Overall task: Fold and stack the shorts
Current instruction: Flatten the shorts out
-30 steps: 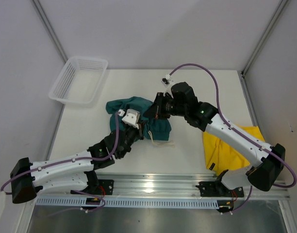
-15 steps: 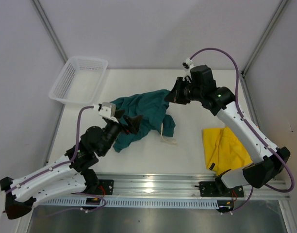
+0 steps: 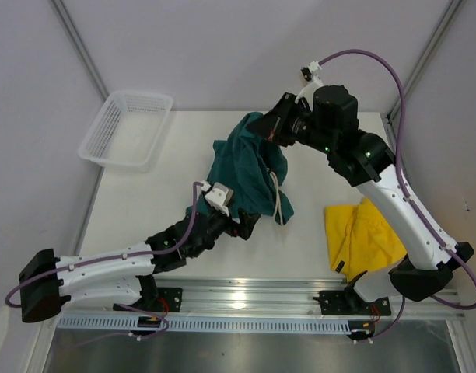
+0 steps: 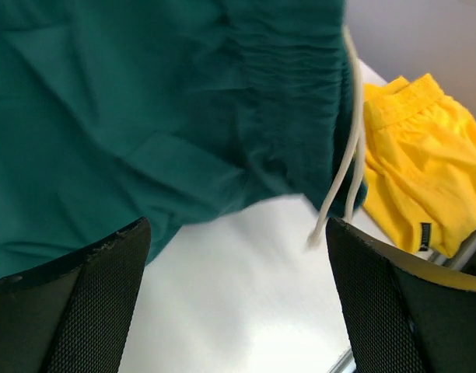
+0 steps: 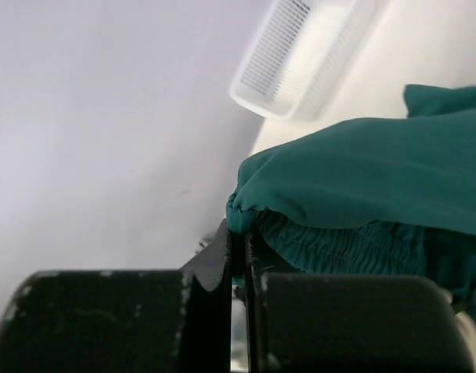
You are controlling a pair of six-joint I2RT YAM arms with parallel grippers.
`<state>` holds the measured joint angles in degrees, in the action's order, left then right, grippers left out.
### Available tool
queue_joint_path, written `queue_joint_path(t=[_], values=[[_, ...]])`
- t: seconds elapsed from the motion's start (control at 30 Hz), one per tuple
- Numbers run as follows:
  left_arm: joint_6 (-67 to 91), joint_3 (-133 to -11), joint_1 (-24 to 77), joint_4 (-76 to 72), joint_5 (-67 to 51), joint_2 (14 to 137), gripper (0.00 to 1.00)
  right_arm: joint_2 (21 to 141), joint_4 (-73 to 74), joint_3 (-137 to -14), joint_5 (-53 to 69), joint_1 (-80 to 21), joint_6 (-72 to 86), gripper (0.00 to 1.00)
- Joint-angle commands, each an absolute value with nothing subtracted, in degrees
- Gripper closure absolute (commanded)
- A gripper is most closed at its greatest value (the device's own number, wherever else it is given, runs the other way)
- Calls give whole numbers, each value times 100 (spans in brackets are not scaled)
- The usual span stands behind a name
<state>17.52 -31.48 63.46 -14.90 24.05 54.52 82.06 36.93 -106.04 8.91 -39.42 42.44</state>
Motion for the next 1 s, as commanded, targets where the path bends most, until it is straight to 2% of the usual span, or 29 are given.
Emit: queue_joint_path(t=[0.0,0.13,0.27,0.5,0.67,0.97], values=[[1679,-3120,6774,-2863,2715,5686,5,7964,2892,-10907,222,-4051,4842,100],[1381,-2937,7268,-3556,3365,5976,5,7691,2506,-10723,-436,-4087,5509,100],[1301,-2515,7550,-4095,3472,5706,3,7515,2198,-10477,-861,-4113,5643,100],[1345,-2654,7480,-3095,3919,5370,1,7629,2101,-10319,-589,-4113,5888,100],[1722,-2496,6857,-3128,3227,5247,1,7576,1951,-10055,-518,-4166,6012,100],[2012,-2461,6812,-3779,2409,5738,1,7550,1819,-9906,-668,-4184,6091,100]])
